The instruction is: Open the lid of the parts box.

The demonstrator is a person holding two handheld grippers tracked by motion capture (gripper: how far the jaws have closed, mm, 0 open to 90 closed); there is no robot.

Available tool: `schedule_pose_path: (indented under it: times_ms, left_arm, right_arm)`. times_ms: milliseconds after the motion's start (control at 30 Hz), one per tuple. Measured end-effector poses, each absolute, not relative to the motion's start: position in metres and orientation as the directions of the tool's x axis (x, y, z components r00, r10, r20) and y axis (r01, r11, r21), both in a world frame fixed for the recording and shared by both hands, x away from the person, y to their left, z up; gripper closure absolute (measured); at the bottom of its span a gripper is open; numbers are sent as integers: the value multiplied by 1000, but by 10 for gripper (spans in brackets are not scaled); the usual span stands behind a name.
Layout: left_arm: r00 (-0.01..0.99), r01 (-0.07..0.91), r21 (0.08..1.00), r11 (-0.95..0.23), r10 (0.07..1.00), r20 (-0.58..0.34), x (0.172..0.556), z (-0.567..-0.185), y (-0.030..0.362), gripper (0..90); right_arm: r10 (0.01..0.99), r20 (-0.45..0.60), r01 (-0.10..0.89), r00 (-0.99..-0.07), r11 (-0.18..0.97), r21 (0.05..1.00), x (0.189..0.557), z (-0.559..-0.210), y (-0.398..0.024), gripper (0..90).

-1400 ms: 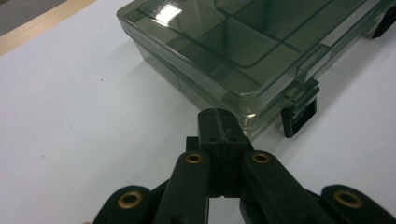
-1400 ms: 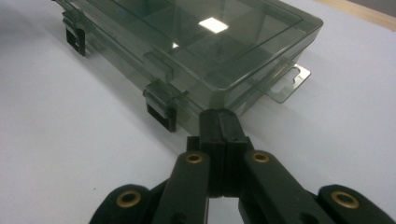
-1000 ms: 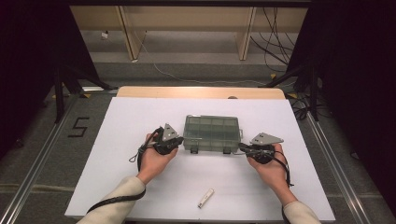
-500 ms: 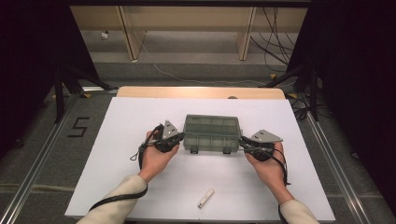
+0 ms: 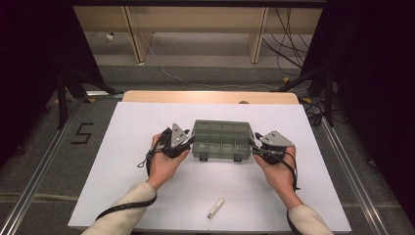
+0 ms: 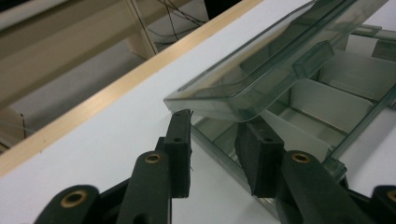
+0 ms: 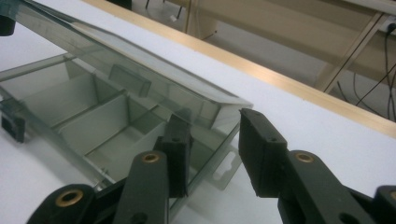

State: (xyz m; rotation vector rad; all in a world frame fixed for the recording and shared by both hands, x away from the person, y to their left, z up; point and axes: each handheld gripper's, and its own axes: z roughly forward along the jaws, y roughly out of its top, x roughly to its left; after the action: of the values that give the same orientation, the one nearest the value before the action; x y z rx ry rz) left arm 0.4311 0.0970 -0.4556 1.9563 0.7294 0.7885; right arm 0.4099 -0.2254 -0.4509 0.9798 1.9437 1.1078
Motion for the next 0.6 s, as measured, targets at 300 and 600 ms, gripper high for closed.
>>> schedule_pose_path:
  times_ms: [300,600]
  left_arm:
    - [580,111,895,-431,759,294,432,-449,90,738]
    - [556,90,904,-419,774,303,439,-444,87,785]
  right_arm:
    - [864,-205,249,-461,347,904,415,-445,-221,673]
    - [882,-226,217,-414,336,916,423,-441,-215,756]
